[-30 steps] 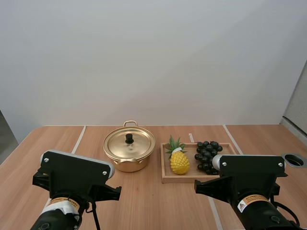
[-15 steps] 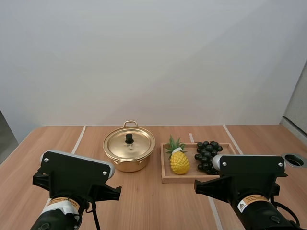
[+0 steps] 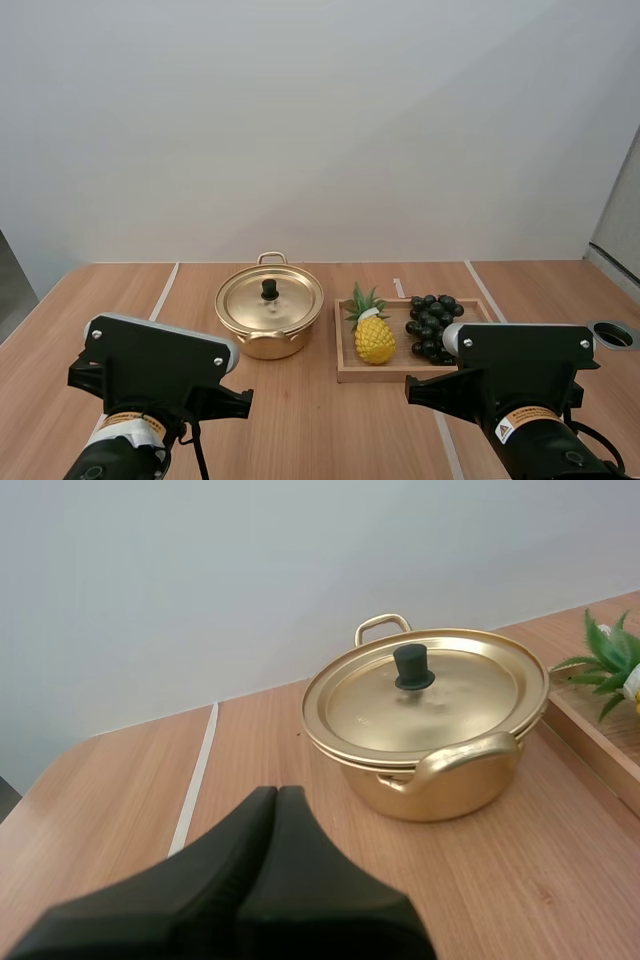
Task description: Open the pot, put the pineapple inside, and close it
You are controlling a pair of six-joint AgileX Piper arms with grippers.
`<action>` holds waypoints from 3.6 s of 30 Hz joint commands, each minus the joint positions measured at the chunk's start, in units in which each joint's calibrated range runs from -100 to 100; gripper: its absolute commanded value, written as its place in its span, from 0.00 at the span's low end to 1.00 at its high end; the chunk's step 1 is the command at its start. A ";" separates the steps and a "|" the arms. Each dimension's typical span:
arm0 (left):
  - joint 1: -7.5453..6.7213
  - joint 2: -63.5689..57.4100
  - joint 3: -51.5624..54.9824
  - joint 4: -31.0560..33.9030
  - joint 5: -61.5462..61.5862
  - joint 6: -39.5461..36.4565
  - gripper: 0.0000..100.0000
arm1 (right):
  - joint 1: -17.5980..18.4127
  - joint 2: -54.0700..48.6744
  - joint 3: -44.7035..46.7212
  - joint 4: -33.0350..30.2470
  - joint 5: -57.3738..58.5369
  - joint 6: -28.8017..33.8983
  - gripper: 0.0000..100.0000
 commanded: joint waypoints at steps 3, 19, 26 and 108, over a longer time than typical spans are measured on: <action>0.05 -0.33 0.09 -0.15 0.06 -0.64 0.00 | 0.12 -0.36 0.04 -0.05 -0.34 -0.22 0.00; 0.04 -0.33 0.09 -0.30 0.06 -0.64 0.00 | 0.12 -0.36 0.04 -0.05 -0.34 -0.22 0.00; 0.04 -0.33 0.09 -2.90 -0.53 -0.64 0.00 | 0.12 -0.36 0.04 2.79 -0.34 -0.06 0.00; 0.04 -0.33 -22.39 -10.55 -36.26 2.05 1.00 | -0.53 -0.36 -18.66 -16.95 -5.11 3.14 1.00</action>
